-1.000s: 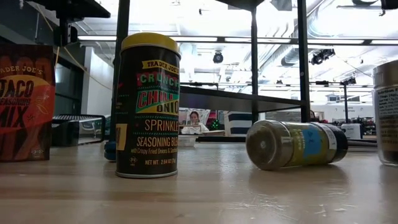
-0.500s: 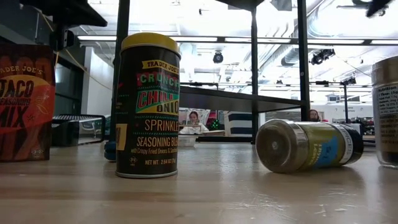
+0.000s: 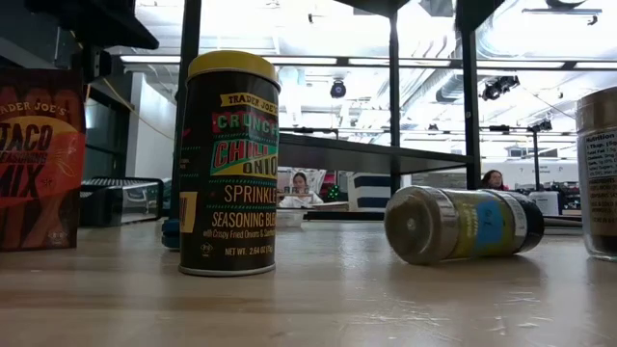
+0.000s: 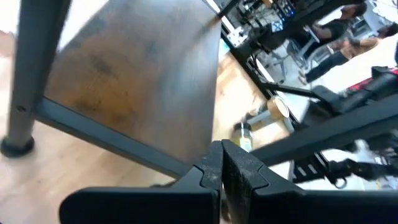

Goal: Shelf spices
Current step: Move the black seasoning bottle to the bottom side of the table

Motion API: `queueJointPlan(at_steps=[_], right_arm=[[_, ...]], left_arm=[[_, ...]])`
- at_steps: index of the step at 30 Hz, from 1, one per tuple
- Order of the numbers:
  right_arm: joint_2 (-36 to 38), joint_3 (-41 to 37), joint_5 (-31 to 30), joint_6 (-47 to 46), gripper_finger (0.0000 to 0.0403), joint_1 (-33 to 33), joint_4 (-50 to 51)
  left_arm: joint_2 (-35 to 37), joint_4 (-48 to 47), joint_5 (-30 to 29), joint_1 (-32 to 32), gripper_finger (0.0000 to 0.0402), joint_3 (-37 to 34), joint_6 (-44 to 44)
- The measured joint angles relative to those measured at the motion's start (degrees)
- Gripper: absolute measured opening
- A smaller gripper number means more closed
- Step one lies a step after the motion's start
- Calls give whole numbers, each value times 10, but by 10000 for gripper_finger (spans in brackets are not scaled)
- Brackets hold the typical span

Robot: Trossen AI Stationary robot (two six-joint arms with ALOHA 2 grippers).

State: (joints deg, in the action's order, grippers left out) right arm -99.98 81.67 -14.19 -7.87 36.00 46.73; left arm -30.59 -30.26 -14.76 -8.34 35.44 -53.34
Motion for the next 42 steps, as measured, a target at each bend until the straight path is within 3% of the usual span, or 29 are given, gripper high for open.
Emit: queueJointPlan(at_steps=[7, 12, 17, 26, 34, 39, 42], right_arm=[[-49, 0, 34, 18, 326, -47, 7], [-70, 0, 44, -9, 326, -72, 17], [-80, 0, 93, -11, 326, -80, 23], [-90, -12, 86, -11, 326, -74, 27], [-93, -82, 87, -23, 326, -75, 9], [-93, -109, 80, -51, 320, -75, -29], [-93, -113, 78, -65, 297, -75, -49]], left_arm=[[-13, -70, 89, -40, 0, 0, -21], [-28, -96, 104, -116, 0, 0, -57], [-62, -74, 68, -225, 0, 0, -130], [-219, 81, -113, -401, 0, 0, -244], [-343, 247, -122, -431, 0, 0, -270], [-375, 318, -124, -432, 0, 0, -264], [-371, 340, -134, -431, 0, 0, -254]])
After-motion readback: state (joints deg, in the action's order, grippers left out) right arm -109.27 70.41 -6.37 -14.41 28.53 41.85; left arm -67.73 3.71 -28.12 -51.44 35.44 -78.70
